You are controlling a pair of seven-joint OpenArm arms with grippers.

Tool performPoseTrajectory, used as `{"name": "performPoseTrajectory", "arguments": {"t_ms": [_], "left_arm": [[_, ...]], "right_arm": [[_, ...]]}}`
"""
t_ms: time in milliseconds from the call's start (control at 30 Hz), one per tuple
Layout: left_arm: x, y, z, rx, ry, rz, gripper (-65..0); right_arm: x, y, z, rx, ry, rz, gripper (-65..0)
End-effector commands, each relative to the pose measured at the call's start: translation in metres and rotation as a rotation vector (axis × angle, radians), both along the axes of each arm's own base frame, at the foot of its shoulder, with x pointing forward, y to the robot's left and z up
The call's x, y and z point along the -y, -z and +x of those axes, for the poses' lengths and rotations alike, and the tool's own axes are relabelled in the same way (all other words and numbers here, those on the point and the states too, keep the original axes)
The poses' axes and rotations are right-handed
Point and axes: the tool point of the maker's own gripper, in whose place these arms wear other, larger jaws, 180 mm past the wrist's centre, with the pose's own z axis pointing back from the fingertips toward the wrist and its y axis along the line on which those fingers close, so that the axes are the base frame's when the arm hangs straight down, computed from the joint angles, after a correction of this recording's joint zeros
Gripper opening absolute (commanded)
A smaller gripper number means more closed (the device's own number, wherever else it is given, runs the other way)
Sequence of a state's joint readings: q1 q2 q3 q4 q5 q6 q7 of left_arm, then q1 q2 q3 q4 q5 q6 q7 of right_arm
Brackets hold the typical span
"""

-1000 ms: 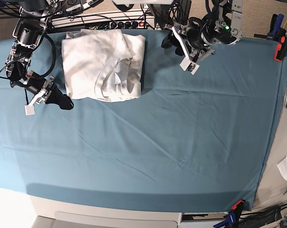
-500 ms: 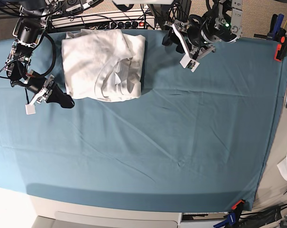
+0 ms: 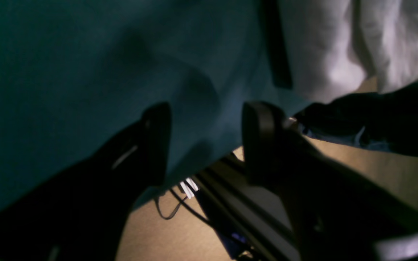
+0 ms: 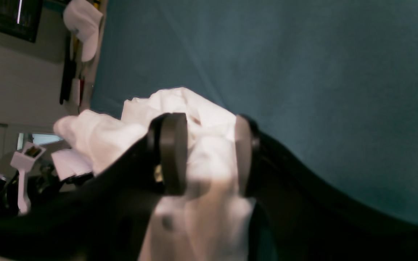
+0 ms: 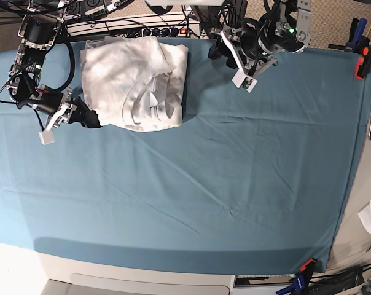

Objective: Fold the T-shirt properly
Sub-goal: 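Grasp the bundle sides with both grippers and straighten it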

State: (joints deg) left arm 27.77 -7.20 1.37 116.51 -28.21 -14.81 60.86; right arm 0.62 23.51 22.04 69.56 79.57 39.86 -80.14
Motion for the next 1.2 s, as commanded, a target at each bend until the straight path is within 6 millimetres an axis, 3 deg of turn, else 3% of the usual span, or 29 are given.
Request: {"name": "performPoseTrajectory", "arguments": {"t_ms": [0, 67, 100, 300, 433, 600, 1000, 1100, 1167], "left_arm": [[0.006, -0.006, -0.001, 0.000, -0.006, -0.034, -32.6], [0.014, -0.009, -0.004, -0.006, -0.015, -0.072, -32.6], [0.016, -0.010, -0.004, -0.006, -0.018, -0.083, -32.6], [0.040, -0.017, -0.005, 0.014, 0.004, -0.131, -32.3], [0.062, -0.025, -0.005, 0.018, 0.013, -0.169, -22.1], [0.086, -0.033, -0.010, 0.031, 0.048, -0.198, -21.4], [0.093, -0.027, -0.007, 0.040, 0.048, -0.180, -21.5], [0.093, -0.025, -0.007, 0.035, 0.048, -0.178, -28.1], [0.092, -0.024, -0.006, 0.029, 0.034, -0.175, -39.3]], "right_arm": [[0.005, -0.013, 0.007, 0.042, 0.000, -0.008, -54.2], [0.006, -0.012, 0.007, 0.039, -0.001, -0.014, -64.2], [0.006, -0.012, 0.007, 0.039, -0.001, -0.014, -65.0], [0.006, -0.012, 0.007, 0.039, -0.001, -0.013, -65.0], [0.006, -0.012, 0.007, 0.038, -0.001, -0.013, -65.0], [0.006, -0.012, 0.007, 0.038, -0.001, -0.013, -65.0], [0.005, -0.012, 0.007, 0.039, -0.001, -0.013, -65.0], [0.005, -0.012, 0.007, 0.039, -0.001, -0.013, -65.0], [0.005, -0.012, 0.007, 0.039, -0.001, -0.013, -65.0]]}}
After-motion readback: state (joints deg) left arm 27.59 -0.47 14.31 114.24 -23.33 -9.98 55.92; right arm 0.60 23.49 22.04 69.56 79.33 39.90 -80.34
